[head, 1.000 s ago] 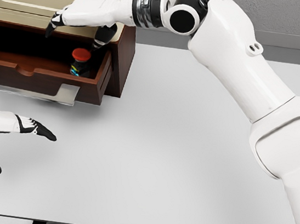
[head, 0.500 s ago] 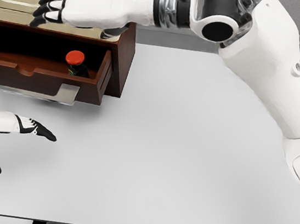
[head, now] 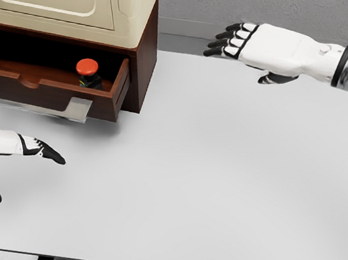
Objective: Open the cabinet drawer with left arm, and place a switch into the drawer with right arm
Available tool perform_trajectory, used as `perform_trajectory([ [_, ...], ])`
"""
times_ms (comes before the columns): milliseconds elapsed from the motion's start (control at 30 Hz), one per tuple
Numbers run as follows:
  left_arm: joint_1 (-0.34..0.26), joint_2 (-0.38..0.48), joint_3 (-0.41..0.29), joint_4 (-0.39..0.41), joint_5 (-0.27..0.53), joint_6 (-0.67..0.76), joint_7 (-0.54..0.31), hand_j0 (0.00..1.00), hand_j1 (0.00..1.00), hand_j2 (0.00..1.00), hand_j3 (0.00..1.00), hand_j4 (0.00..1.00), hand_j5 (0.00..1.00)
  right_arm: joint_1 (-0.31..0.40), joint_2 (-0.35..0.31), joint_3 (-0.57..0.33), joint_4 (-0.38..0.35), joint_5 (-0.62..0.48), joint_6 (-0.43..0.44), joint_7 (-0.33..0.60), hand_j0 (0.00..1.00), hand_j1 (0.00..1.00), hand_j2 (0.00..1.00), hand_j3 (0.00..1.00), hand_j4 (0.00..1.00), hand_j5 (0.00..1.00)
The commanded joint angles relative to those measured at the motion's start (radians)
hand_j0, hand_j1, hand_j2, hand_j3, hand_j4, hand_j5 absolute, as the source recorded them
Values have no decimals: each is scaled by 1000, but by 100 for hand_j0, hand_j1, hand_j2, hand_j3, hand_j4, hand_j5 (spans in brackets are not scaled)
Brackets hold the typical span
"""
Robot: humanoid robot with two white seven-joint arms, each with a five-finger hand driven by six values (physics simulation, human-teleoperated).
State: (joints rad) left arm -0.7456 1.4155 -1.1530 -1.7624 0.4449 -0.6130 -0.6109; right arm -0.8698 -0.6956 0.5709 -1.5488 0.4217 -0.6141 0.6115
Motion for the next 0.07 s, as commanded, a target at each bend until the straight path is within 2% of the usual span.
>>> perform_trajectory([
  [0,0,-1,1,0,8,2,0,100,100,100,100,100,100,0,-36,-17,39,-6,3,-1,100,100,100,100,100,100],
  [33,0,-1,1,0,8,2,0,100,100,100,100,100,100,14,-36,-26,58,-6,3,-1,100,100,100,100,100,100],
])
